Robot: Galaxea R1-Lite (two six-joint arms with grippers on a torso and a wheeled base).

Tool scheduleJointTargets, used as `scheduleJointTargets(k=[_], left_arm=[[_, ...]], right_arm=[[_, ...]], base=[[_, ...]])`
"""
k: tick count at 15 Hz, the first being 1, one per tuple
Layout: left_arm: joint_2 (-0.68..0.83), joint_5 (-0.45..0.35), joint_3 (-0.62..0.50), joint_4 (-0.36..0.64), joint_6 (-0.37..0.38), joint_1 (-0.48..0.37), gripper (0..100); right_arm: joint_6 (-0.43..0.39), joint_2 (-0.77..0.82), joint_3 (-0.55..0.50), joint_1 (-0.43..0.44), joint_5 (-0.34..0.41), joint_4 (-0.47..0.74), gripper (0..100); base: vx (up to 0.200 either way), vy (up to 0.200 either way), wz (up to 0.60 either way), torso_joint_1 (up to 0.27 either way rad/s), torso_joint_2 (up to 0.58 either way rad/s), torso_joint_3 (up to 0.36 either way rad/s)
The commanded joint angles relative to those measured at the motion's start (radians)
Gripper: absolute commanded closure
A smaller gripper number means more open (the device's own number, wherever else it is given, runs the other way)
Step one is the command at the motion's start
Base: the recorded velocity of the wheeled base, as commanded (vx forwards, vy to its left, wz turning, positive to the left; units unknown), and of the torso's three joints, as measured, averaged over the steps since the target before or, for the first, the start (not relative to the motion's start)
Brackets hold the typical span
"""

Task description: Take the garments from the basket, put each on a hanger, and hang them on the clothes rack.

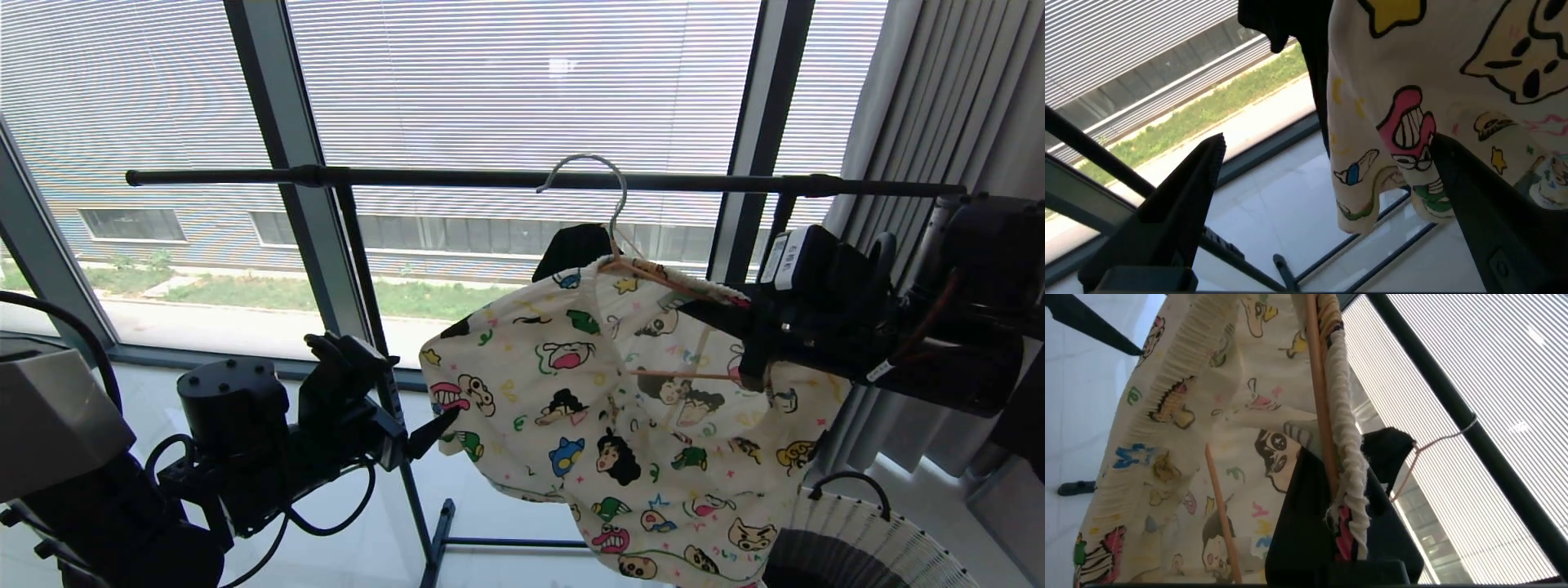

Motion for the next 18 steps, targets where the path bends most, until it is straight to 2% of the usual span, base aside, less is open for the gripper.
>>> scheduleJointTargets(k=[1, 2, 3, 6, 8, 11, 14, 16, 17, 18], left_arm=[[0.006, -0.012, 0.009, -0.013, 0.0, -0.011, 0], [0.009, -0.012, 0.015, -0.025, 0.0, -0.037, 0], [0.013, -0.01, 0.016, -0.033, 0.0, -0.046, 100], [0.018, -0.001, 0.015, -0.04, 0.0, -0.034, 100], [0.036, 0.004, 0.01, -0.04, 0.0, 0.014, 100], [0.064, 0.067, 0.01, -0.042, 0.0, 0.069, 100], [0.065, 0.077, 0.013, -0.063, 0.002, 0.048, 100], [0.069, 0.177, 0.018, -0.068, 0.032, 0.031, 100], [0.065, 0.202, 0.03, -0.075, 0.042, 0.029, 100], [0.064, 0.197, 0.051, -0.109, 0.042, 0.029, 0]], right_arm=[[0.0, -0.051, 0.045, 0.03, 0.001, 0.001, 100], [0.0, -0.057, 0.056, 0.04, -0.002, 0.0, 100], [0.0, -0.057, 0.056, 0.042, -0.004, 0.001, 100], [0.003, -0.062, 0.054, 0.04, -0.007, 0.001, 100], [0.006, -0.063, 0.054, 0.037, -0.009, 0.0, 100], [0.011, -0.066, 0.053, 0.02, -0.025, 0.0, 100], [0.025, -0.066, 0.05, 0.017, -0.033, 0.0, 100], [0.025, -0.063, 0.05, 0.017, -0.033, 0.0, 100], [0.025, -0.063, 0.05, 0.017, -0.033, 0.0, 100], [0.025, -0.065, 0.05, 0.017, -0.038, 0.0, 100]], base=[[0.0, 0.0, 0.0, 0.0, 0.0, 0.0], [0.0, 0.0, 0.0, 0.0, 0.0, 0.0], [0.0, 0.0, 0.0, 0.0, 0.0, 0.0], [0.0, 0.0, 0.0, 0.0, 0.0, 0.0], [0.0, 0.0, 0.0, 0.0, 0.0, 0.0], [0.0, 0.0, 0.0, 0.0, 0.0, 0.0], [0.0, 0.0, 0.0, 0.0, 0.0, 0.0], [0.0, 0.0, 0.0, 0.0, 0.0, 0.0], [0.0, 0.0, 0.0, 0.0, 0.0, 0.0], [0.0, 0.0, 0.0, 0.0, 0.0, 0.0]])
